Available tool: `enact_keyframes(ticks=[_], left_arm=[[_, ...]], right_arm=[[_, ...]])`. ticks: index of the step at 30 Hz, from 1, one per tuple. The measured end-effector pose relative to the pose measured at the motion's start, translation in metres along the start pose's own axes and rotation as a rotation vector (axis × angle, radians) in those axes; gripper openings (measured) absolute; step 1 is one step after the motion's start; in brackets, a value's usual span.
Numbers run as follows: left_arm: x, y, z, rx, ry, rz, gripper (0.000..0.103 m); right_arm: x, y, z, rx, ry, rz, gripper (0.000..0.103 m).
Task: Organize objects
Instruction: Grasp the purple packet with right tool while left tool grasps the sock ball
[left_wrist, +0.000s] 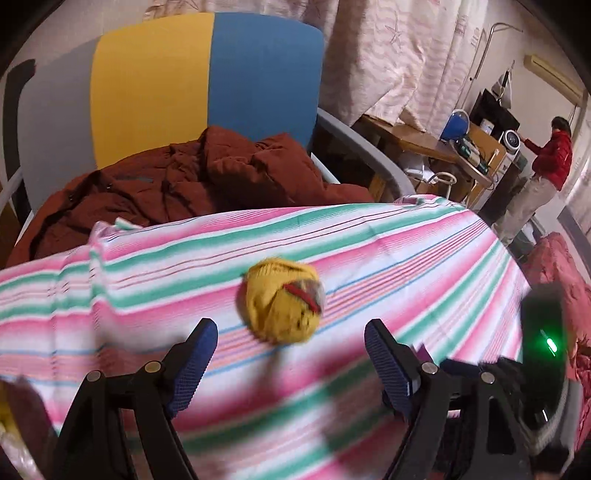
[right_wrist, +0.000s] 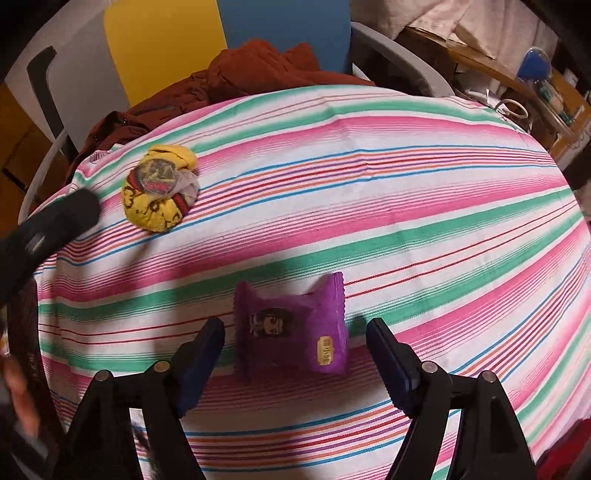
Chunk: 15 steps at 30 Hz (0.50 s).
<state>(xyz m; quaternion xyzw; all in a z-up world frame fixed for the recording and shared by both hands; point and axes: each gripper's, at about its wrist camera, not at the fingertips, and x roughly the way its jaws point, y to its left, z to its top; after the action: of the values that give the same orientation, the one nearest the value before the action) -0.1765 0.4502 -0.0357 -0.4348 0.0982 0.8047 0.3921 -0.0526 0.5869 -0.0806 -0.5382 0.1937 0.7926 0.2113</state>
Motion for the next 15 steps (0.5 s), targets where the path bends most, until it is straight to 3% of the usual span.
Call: enact_keyframes(ticks=[7,9,12,15], left_arm=[[0.050,0.006,0.016,-0.005,0.061,0.052,0.081],[0.062,0.013,0.017,-0.032,0.088,0.041,0.063],[0.070,0.021,0.011,-0.063,0.123,-0.007,0.054],[0.063,0.014,0.007,-0.019,0.117,-0.003,0.043]], right_arm=[[0.000,-0.005,0.000,0.003,-0.001,-0.015,0.080],[0.001,-0.005,0.002,0.013,-0.002,-0.010,0.080],[0.002,-0.005,0.002,0.022,-0.002,0.004,0.080],[0.000,-0.012,0.002,0.044,-0.003,0.027,0.080]])
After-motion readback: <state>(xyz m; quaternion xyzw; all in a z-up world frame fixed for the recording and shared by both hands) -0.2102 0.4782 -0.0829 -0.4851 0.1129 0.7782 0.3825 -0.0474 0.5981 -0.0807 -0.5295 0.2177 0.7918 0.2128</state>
